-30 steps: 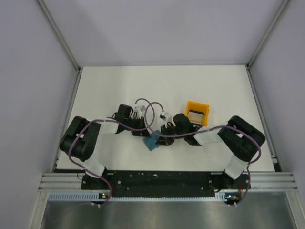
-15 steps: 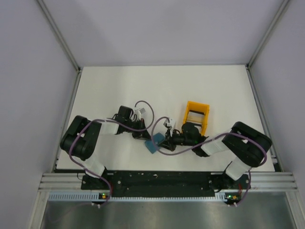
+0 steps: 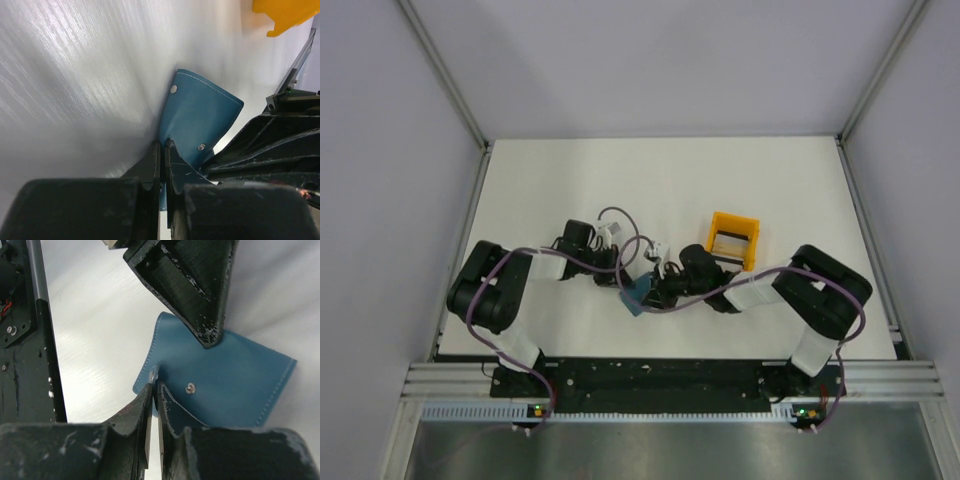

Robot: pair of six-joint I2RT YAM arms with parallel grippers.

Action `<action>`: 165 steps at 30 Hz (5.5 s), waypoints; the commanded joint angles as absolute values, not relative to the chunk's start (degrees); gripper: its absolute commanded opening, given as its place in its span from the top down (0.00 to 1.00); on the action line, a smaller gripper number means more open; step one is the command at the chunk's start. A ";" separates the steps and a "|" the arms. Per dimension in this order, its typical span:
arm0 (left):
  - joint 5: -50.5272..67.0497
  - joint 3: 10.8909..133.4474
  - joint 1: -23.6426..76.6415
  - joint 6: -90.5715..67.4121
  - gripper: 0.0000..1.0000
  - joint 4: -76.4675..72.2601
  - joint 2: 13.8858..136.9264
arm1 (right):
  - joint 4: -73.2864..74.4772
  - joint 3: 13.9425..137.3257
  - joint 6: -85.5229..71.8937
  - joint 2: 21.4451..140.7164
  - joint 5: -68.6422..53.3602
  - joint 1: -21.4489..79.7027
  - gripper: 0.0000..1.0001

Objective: Put the credit cards into the card holder
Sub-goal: Open the card holder at the center of the board, then pick up the credit card from the storage box.

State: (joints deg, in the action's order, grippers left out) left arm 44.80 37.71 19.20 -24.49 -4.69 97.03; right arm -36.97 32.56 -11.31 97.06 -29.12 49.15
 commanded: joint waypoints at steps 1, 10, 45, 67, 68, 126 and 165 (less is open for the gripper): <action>41.04 37.44 18.63 -22.15 1.00 -11.25 96.59 | -26.48 40.15 -13.18 100.45 -32.79 51.33 0.90; 39.12 37.27 18.63 -22.50 1.00 -10.81 96.07 | -21.37 40.52 -11.70 100.37 -31.79 51.07 0.94; 15.65 43.32 30.48 -18.01 0.02 5.80 71.53 | 10.80 38.58 -24.26 62.41 10.55 31.48 0.45; 11.52 63.72 47.37 -23.12 0.02 1.49 99.84 | 13.10 32.35 -27.95 59.24 -4.74 15.12 0.41; 11.25 63.72 47.37 -23.12 0.02 1.41 99.93 | 12.31 31.91 -28.65 59.41 -5.53 15.03 0.43; 11.95 56.43 39.02 -31.99 0.28 -11.25 99.76 | 18.46 53.26 -0.35 89.29 6.23 28.38 0.36; 16.17 54.40 38.32 -31.73 0.25 -13.62 97.82 | 18.28 52.12 -0.35 91.05 10.72 29.18 0.31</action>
